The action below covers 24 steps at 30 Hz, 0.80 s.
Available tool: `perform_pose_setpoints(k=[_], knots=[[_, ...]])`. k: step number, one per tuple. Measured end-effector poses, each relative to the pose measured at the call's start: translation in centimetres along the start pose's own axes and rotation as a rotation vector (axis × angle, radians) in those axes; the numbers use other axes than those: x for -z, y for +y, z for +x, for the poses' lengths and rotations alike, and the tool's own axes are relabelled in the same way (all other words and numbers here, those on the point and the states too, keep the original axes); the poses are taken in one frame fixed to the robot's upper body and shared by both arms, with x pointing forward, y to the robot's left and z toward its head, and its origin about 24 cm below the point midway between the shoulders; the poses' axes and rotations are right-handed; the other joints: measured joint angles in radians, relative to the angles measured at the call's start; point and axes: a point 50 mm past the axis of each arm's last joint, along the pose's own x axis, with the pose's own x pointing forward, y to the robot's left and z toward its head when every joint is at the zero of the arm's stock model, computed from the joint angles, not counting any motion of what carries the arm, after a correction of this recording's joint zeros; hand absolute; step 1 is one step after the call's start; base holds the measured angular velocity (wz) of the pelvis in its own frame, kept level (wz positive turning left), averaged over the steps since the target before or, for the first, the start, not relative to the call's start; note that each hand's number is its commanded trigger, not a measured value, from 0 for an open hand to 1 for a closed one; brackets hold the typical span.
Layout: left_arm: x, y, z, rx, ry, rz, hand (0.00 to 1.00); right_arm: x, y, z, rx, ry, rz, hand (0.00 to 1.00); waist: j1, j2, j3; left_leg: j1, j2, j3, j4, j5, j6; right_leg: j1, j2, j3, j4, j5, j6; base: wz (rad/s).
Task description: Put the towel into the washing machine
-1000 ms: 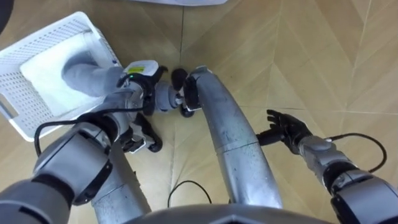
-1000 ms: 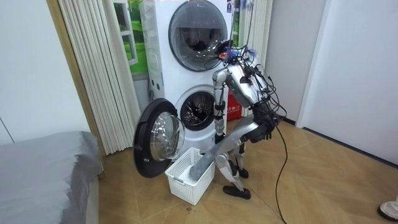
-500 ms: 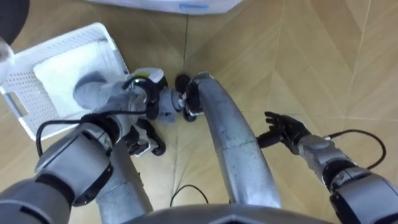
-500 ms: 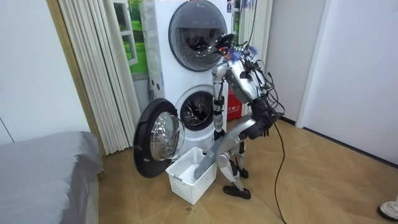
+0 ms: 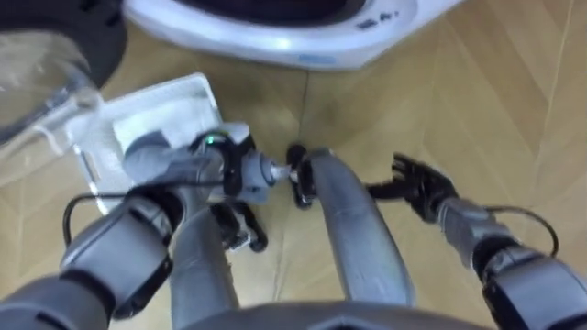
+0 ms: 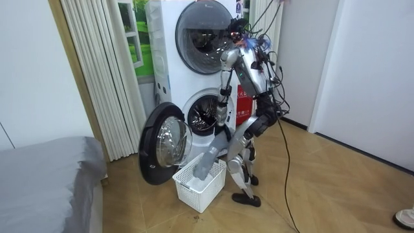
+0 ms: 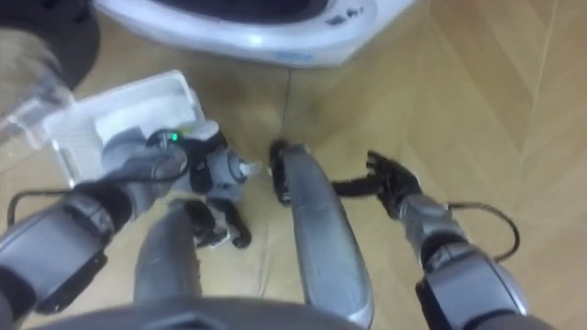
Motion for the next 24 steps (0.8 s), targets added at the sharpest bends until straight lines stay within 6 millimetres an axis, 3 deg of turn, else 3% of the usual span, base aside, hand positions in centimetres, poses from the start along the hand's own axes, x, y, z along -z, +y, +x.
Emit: perform_pose_setpoints(k=[8,12,14,19,22,24], knots=[[0.1,1.8,-0.2,-0.217,-0.028,-0.222,1.00,1.0,-0.3,-0.2,0.021,0.023,-0.011,0.00,0.057,0.000,0.0003,0.102,-0.014,0.007,-0.084,0.022,0.004,0.103,-0.002,-0.005,-0.078,0.015,0.016,0.01],[-0.7,2.8,-0.3,-0.310,-0.070,-0.482,1.00,-0.1,-0.3,-0.1,0.038,-0.015,-0.090,0.00,0.102,0.001,0.0002,0.109,-0.017,0.011,-0.103,0.028,0.007,0.111,0.000,-0.003,-0.099,0.028,0.021,-0.02],[-1.1,3.0,-0.5,-0.330,-0.096,-0.585,1.00,-1.4,0.5,0.1,0.015,-0.082,-0.112,0.00,0.123,0.000,0.0001,0.109,-0.017,0.013,-0.105,0.029,0.007,0.109,-0.001,-0.004,-0.100,0.028,0.022,0.00],[-3.7,2.9,-0.9,-0.301,-0.213,-0.917,1.00,-5.5,5.9,0.5,-0.139,-0.277,-0.242,0.00,0.181,-0.004,-0.0023,0.127,-0.018,0.019,-0.108,0.031,0.005,0.122,-0.005,-0.011,-0.099,0.027,0.020,0.00],[-4.7,3.4,-1.2,-0.269,-0.295,-1.053,1.00,-6.4,7.9,0.3,-0.212,-0.337,-0.340,0.00,0.184,-0.008,-0.0041,0.131,-0.019,0.018,-0.112,0.034,0.009,0.133,-0.010,-0.019,-0.107,0.028,0.021,0.05],[-4.9,3.7,-1.3,-0.250,-0.333,-1.128,1.00,-6.3,8.2,0.3,-0.228,-0.332,-0.365,0.00,0.179,-0.011,-0.0061,0.136,-0.018,0.011,-0.112,0.035,0.010,0.148,-0.013,-0.032,-0.116,0.031,0.022,0.11]])
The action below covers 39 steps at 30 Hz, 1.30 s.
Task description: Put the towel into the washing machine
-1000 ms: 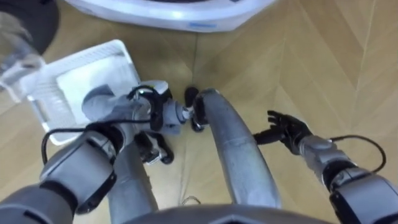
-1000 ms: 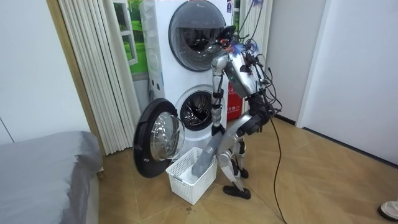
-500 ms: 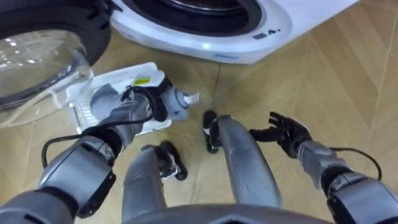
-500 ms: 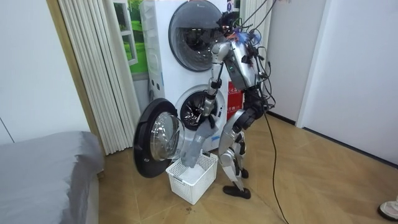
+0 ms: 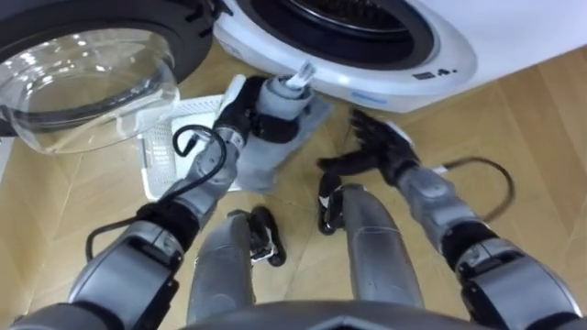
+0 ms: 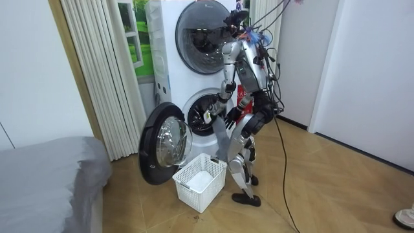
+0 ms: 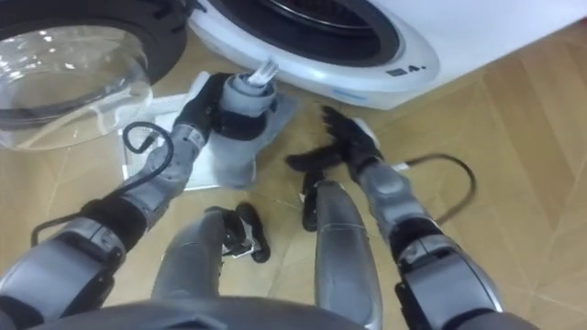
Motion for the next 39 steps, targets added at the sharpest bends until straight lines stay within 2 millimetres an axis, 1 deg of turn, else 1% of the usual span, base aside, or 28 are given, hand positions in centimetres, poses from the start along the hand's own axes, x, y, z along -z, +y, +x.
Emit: perform_pose_setpoints(k=[1,2,3,4,8,10,14,15,16,17,19,24,25,26,27,28,34,39], knots=[[-0.1,-0.2,0.0,0.015,-0.011,-0.052,1.00,0.5,0.2,-0.2,-0.007,0.013,0.002,0.00,0.000,-0.008,-0.0050,0.004,0.000,0.000,0.000,0.000,0.000,0.005,-0.001,-0.002,-0.002,0.000,0.001,0.07],[-0.1,-0.2,-0.1,0.021,-0.013,-0.074,1.00,0.7,0.2,-0.3,-0.010,0.020,0.002,0.00,0.001,-0.012,-0.0077,0.006,0.000,0.000,0.000,0.000,0.000,0.007,-0.001,-0.001,-0.002,0.001,0.001,0.00],[-0.2,-0.1,-0.2,0.033,-0.019,-0.111,1.00,1.1,0.3,-0.5,-0.015,0.029,0.005,0.00,0.000,-0.019,-0.0121,0.007,0.000,0.000,0.000,0.000,0.000,0.009,-0.001,-0.001,-0.003,0.001,0.002,0.00],[-0.4,-0.2,-0.2,0.048,-0.027,-0.145,1.00,1.3,0.2,-0.6,-0.019,0.034,0.004,0.00,0.002,-0.023,-0.0142,0.006,0.000,0.000,0.001,0.000,0.001,0.009,-0.002,-0.003,-0.004,0.002,0.003,0.00],[-0.8,-0.3,-0.1,0.094,-0.047,-0.254,1.00,1.0,0.5,-0.6,-0.035,0.013,0.006,0.00,0.001,-0.023,-0.0153,0.006,0.001,-0.006,0.000,0.003,0.005,0.017,-0.002,-0.012,-0.015,0.011,0.002,0.01],[-1.2,-0.6,-0.1,0.133,-0.064,-0.313,1.00,0.9,0.6,-0.5,-0.043,0.009,-0.003,0.00,0.004,-0.019,-0.0174,0.010,0.001,-0.006,0.000,0.004,0.007,0.023,0.000,-0.012,-0.020,0.016,0.004,0.00],[-1.3,-0.5,-0.2,0.165,-0.074,-0.371,1.00,0.5,0.5,-0.5,-0.054,-0.009,-0.015,0.00,0.007,-0.014,-0.0211,0.013,0.004,-0.005,-0.004,0.005,0.009,0.029,0.008,-0.006,-0.036,0.030,0.006,-0.07],[-1.3,-0.5,-0.2,0.172,-0.077,-0.379,1.00,0.4,0.5,-0.6,-0.058,-0.012,-0.017,0.00,0.007,-0.011,-0.0234,0.013,0.004,-0.005,-0.005,0.005,0.009,0.029,0.010,-0.004,-0.038,0.033,0.007,-0.04],[-1.3,-0.5,-0.2,0.180,-0.078,-0.381,1.00,0.4,0.4,-0.6,-0.062,-0.011,-0.020,0.00,0.007,-0.002,-0.0290,0.013,0.007,-0.005,-0.005,0.005,0.009,0.033,0.013,-0.005,-0.046,0.037,0.007,-0.04],[-1.3,-0.6,-0.2,0.187,-0.078,-0.382,1.00,0.4,0.5,-0.6,-0.065,-0.011,-0.020,0.00,0.008,0.003,-0.0323,0.014,0.009,-0.005,-0.007,0.005,0.010,0.036,0.015,-0.007,-0.052,0.041,0.007,-0.04],[-1.4,-0.5,-0.2,0.200,-0.085,-0.426,1.00,0.4,0.5,-0.6,-0.073,-0.012,-0.021,0.00,0.008,0.009,-0.0359,0.027,0.008,-0.004,-0.013,0.006,0.010,0.046,0.014,-0.006,-0.054,0.043,0.007,0.00],[-1.3,-0.2,-0.2,0.212,-0.085,-0.552,1.00,0.5,0.6,-0.6,-0.074,-0.013,-0.014,0.00,0.003,0.013,-0.0358,0.042,0.007,-0.010,-0.022,0.010,0.010,0.070,0.013,-0.016,-0.069,0.045,0.006,0.04],[-1.2,-0.4,-0.3,0.224,-0.078,-0.599,1.00,0.6,0.6,-0.7,-0.075,-0.011,-0.012,0.00,-0.001,0.014,-0.0363,0.048,0.003,-0.014,-0.033,0.017,0.011,0.077,0.010,-0.022,-0.078,0.047,0.008,0.12],[-1.1,-0.5,-0.3,0.233,-0.074,-0.628,1.00,0.6,0.6,-0.7,-0.074,-0.011,-0.013,0.12,-0.001,0.014,-0.0363,0.050,0.002,-0.014,-0.038,0.019,0.012,0.080,0.010,-0.023,-0.084,0.050,0.008,0.07],[-1.0,-0.8,-0.3,0.249,-0.065,-0.679,1.00,0.5,0.6,-0.6,-0.074,-0.012,-0.014,0.95,0.003,0.014,-0.0363,0.051,0.002,-0.013,-0.045,0.021,0.012,0.081,0.011,-0.023,-0.091,0.054,0.008,0.00],[-0.7,-1.0,-0.4,0.261,-0.049,-0.720,1.00,0.6,0.6,-0.6,-0.075,-0.009,-0.013,1.00,0.003,0.014,-0.0363,0.053,0.002,-0.012,-0.047,0.022,0.011,0.081,0.012,-0.023,-0.093,0.054,0.008,-0.04],[0.9,-1.8,-1.3,0.303,0.023,-0.852,1.00,1.3,0.5,-0.8,-0.077,0.046,-0.015,1.00,0.000,0.014,-0.0363,0.072,0.000,-0.012,-0.067,0.025,0.006,0.099,0.015,-0.024,-0.107,0.054,0.008,0.00],[1.1,-1.7,-1.3,0.292,0.038,-0.931,1.00,1.2,0.8,-0.7,-0.088,0.052,-0.020,1.00,-0.001,0.013,-0.0360,0.072,0.000,-0.013,-0.071,0.027,0.005,0.102,0.017,-0.024,-0.117,0.054,0.008,0.00]])
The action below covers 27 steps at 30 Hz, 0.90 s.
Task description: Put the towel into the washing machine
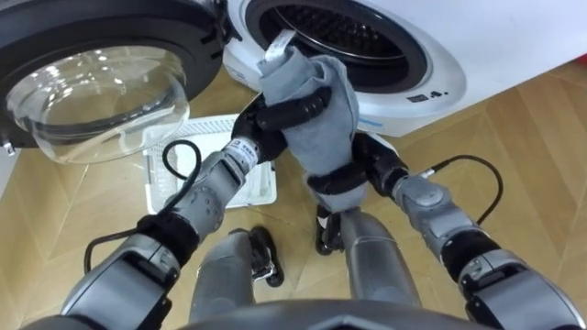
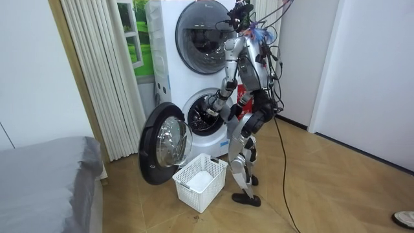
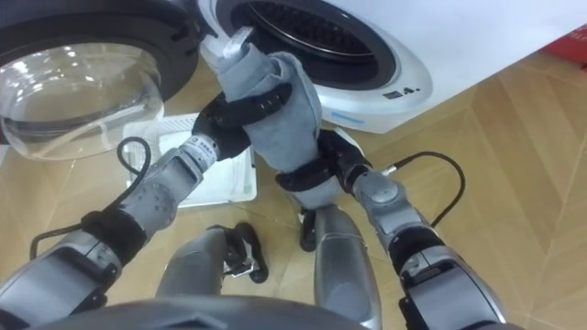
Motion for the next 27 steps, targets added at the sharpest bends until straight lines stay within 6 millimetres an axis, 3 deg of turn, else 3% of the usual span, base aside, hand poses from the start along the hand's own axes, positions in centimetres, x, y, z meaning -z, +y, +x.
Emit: perform_pose_setpoints(k=[7,9,17,20,24,27], knots=[[0.0,0.4,-0.1,-0.022,-0.008,-0.106,1.00,0.2,-0.2,-0.1,0.024,0.007,0.009,1.00,-0.002,-0.003,0.0009,0.003,-0.003,0.000,-0.012,0.003,0.003,0.004,-0.002,-0.001,-0.010,0.002,0.003,0.00],[-0.2,0.5,-0.2,-0.027,-0.012,-0.114,0.00,0.2,-0.1,0.0,0.031,0.006,0.018,1.00,0.000,-0.003,0.0010,0.001,-0.003,0.000,-0.012,0.003,0.003,0.002,-0.002,-0.001,-0.010,0.002,0.003,0.00],[-0.3,1.2,-0.6,-0.071,-0.042,-0.188,0.00,1.0,-0.3,-0.1,0.070,0.043,0.050,1.00,0.010,-0.002,0.0009,0.009,-0.004,-0.001,-0.018,0.004,0.002,0.010,-0.001,-0.004,-0.017,0.003,0.004,0.00],[-0.2,1.8,-0.8,-0.108,-0.041,-0.177,0.00,1.8,-0.9,-0.4,0.101,0.089,0.082,1.00,0.040,-0.001,0.0014,0.010,-0.016,0.000,-0.041,0.015,0.003,0.005,-0.009,-0.003,-0.021,0.003,0.005,0.05],[-0.2,4.1,-2.0,-0.274,-0.006,-0.044,0.00,3.9,-1.4,-1.1,0.139,0.186,0.150,1.00,0.092,-0.001,0.0017,0.019,-0.018,0.000,-0.054,0.020,-0.003,0.007,-0.010,-0.005,-0.020,0.002,0.003,0.01],[0.1,6.5,-3.6,-0.441,0.052,0.091,0.00,4.4,-2.2,-1.4,0.200,0.201,0.240,1.00,0.106,0.000,0.0018,0.017,-0.028,-0.002,-0.070,0.031,-0.003,0.002,-0.021,-0.015,-0.020,-0.001,0.000,0.09]])
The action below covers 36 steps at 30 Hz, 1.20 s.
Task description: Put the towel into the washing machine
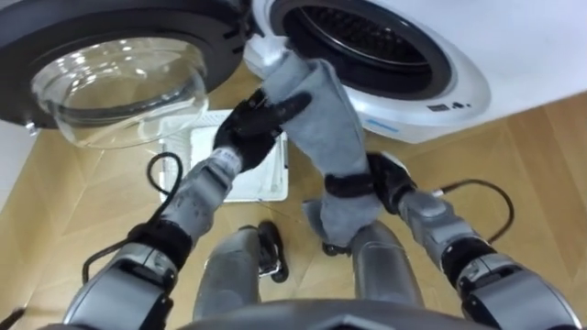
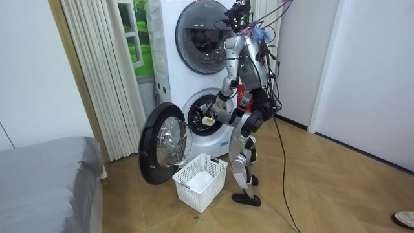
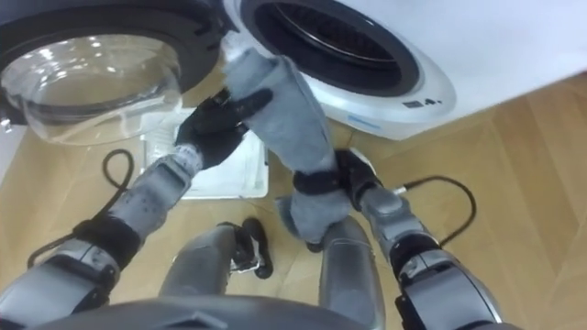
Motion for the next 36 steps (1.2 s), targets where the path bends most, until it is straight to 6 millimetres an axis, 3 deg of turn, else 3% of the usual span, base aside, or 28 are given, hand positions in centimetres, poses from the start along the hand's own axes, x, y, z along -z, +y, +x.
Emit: perform_pose_setpoints(k=[4,10,15,19,22,32,36], knots=[[1.6,3.0,-0.9,-0.187,0.090,0.187,0.00,-0.2,-1.4,-0.1,0.048,0.008,0.071,1.00,0.010,0.001,0.0004,-0.003,-0.005,-0.008,0.002,0.002,0.001,0.000,-0.005,-0.006,0.001,0.000,0.001,0.06],[3.0,4.9,-1.9,-0.291,0.159,0.339,0.00,-0.5,-2.7,-0.1,0.089,0.026,0.129,1.00,0.024,0.007,0.0042,-0.015,-0.018,-0.020,0.001,0.006,0.006,-0.009,-0.025,-0.022,0.016,-0.008,0.003,0.10],[4.3,7.1,-3.4,-0.373,0.225,0.381,0.00,0.0,-4.8,-0.6,0.157,0.048,0.250,1.00,0.047,0.021,0.0092,-0.019,-0.026,-0.023,-0.003,0.007,0.009,-0.012,-0.044,-0.040,0.035,-0.015,0.004,0.10],[5.3,8.4,-4.5,-0.421,0.270,0.399,0.00,-0.1,-7.7,-1.5,0.227,0.029,0.359,1.00,0.060,0.029,0.0073,-0.043,-0.058,-0.044,-0.004,0.017,0.016,-0.042,-0.081,-0.054,0.077,-0.039,0.011,0.24],[5.7,9.4,-5.4,-0.448,0.305,0.417,0.00,-0.6,-9.0,-1.9,0.261,0.021,0.402,1.00,0.062,0.030,0.0073,-0.053,-0.066,-0.044,0.002,0.017,0.017,-0.057,-0.093,-0.053,0.099,-0.047,0.013,0.11],[4.7,9.3,-5.0,-0.453,0.271,0.403,0.00,-3.7,-13.8,-3.5,0.343,-0.032,0.477,1.00,0.074,0.024,0.0090,-0.121,-0.090,-0.040,0.040,0.022,0.025,-0.140,-0.134,-0.044,0.166,-0.064,0.003,0.07],[4.8,9.8,-5.7,-0.461,0.267,0.423,0.00,-4.8,-14.5,-3.9,0.325,-0.036,0.510,1.00,0.089,-0.003,0.0104,-0.122,-0.095,-0.013,0.044,0.024,0.027,-0.168,-0.142,-0.017,0.196,-0.067,0.000,-0.08]])
